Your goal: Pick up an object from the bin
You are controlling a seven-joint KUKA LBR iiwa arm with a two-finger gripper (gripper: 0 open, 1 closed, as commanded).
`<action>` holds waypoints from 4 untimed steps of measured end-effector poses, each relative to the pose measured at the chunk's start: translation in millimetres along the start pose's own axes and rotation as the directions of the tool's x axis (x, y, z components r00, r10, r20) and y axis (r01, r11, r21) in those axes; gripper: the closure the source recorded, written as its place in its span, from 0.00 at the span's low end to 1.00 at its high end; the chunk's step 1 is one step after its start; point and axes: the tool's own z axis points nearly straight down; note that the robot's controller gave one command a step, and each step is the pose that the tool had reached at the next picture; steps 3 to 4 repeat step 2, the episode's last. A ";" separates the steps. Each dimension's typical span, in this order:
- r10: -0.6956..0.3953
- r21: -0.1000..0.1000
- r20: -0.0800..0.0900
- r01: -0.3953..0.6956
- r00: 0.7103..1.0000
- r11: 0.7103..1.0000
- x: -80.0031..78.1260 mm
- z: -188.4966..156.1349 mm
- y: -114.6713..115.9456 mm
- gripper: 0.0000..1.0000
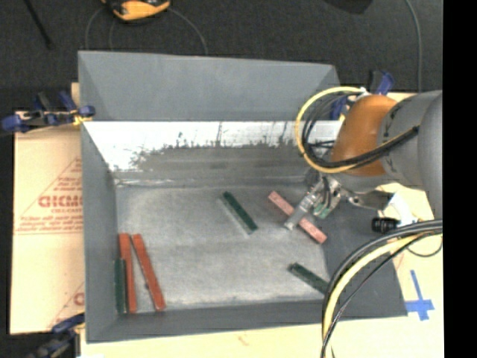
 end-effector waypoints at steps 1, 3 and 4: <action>-0.001 0.000 0.000 0.001 1.000 1.000 0.0 0.0 0.0 1.00; -0.151 0.000 0.004 0.151 0.988 0.988 -24.4 -162.7 14.8 1.00; -0.151 0.000 0.004 0.151 0.988 0.988 -24.4 -162.7 14.8 1.00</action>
Offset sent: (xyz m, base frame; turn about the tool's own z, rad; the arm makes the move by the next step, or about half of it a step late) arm 0.0256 -0.0049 0.1601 -0.1504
